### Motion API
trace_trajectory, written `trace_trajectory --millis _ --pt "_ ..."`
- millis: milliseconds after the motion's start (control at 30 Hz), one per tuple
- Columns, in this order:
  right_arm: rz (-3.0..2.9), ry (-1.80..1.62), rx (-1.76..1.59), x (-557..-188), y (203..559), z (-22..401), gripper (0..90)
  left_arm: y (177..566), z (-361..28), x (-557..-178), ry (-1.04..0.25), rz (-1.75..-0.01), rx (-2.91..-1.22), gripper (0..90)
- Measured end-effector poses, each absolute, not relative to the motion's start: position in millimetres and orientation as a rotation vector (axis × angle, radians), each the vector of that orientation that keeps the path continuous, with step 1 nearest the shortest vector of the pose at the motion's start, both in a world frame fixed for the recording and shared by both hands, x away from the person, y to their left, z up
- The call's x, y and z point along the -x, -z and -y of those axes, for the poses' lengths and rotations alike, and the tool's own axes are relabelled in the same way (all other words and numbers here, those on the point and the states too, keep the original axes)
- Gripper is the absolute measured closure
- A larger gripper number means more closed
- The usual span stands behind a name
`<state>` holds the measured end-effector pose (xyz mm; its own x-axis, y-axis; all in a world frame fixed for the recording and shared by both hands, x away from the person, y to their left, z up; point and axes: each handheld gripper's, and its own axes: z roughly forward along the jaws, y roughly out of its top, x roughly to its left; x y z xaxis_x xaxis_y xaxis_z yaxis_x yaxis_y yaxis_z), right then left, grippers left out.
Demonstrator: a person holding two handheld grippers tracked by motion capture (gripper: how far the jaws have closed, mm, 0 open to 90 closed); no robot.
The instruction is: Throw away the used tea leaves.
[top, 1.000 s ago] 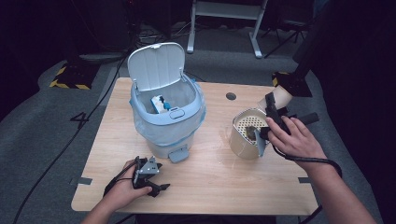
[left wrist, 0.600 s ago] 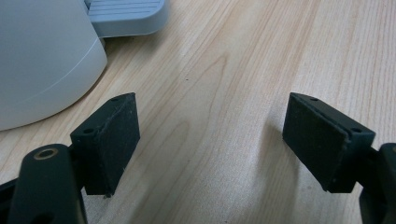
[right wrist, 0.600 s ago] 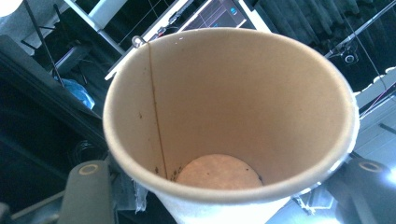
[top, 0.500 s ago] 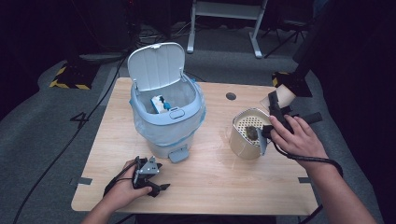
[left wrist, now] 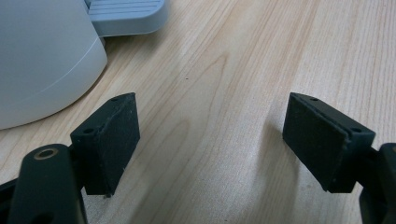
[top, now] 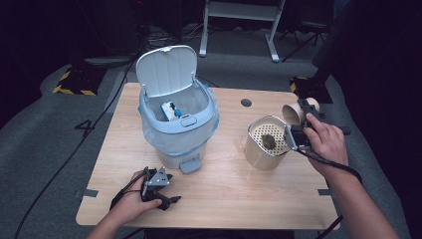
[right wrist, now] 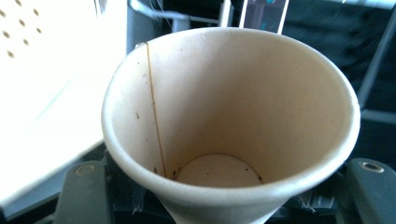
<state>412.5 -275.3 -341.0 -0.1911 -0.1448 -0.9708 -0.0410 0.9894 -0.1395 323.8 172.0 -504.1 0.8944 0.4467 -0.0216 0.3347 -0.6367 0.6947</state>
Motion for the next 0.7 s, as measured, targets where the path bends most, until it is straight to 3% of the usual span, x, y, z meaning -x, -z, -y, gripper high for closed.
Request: trace_trajectory --millis 700 --pt "-2.025 -1.111 -0.907 -427.5 335.4 323.1 30.8 504.0 -172.8 -323.1 -0.200 -0.560 -2.317 19.1"
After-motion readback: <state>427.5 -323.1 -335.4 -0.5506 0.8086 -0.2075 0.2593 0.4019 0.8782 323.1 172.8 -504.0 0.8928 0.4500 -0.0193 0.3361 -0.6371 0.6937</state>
